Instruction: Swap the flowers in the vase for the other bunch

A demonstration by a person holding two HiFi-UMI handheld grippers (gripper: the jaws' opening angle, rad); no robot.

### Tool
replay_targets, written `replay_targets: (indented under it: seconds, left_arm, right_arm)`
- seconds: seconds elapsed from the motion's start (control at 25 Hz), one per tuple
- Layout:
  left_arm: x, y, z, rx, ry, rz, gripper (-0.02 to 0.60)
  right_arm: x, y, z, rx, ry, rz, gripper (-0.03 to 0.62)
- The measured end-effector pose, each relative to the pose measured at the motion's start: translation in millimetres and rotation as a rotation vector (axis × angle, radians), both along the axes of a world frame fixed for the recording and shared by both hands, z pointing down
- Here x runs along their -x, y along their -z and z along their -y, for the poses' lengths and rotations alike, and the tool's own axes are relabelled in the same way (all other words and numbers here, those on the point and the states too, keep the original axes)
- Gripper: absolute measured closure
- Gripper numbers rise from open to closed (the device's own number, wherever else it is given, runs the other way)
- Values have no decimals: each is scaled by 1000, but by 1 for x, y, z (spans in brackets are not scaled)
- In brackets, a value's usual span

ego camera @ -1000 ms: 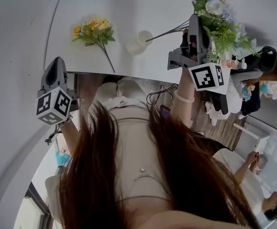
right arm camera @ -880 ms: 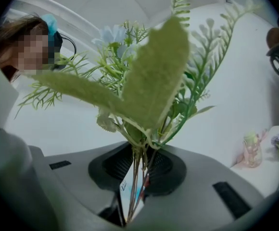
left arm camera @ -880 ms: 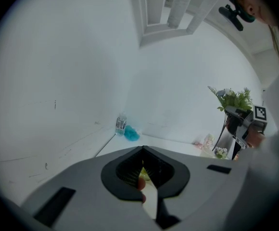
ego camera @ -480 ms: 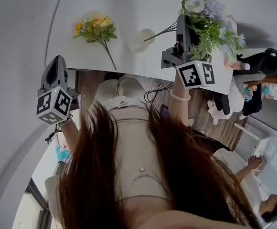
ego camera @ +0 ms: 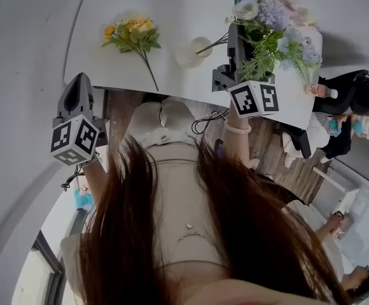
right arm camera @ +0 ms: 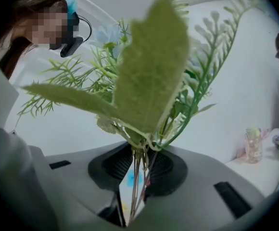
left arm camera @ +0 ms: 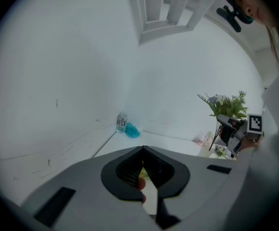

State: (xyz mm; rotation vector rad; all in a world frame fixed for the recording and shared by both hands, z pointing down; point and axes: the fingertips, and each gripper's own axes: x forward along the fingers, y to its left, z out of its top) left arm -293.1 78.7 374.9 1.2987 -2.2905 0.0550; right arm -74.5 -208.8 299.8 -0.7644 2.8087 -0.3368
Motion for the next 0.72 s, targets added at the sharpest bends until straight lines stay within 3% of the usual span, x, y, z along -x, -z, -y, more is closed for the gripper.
replay_targets:
  seconds: [0.72]
  left_arm:
    - [0, -11, -4, 17, 5, -11, 578]
  right_arm:
    - [26, -50, -17, 14, 78, -136, 493]
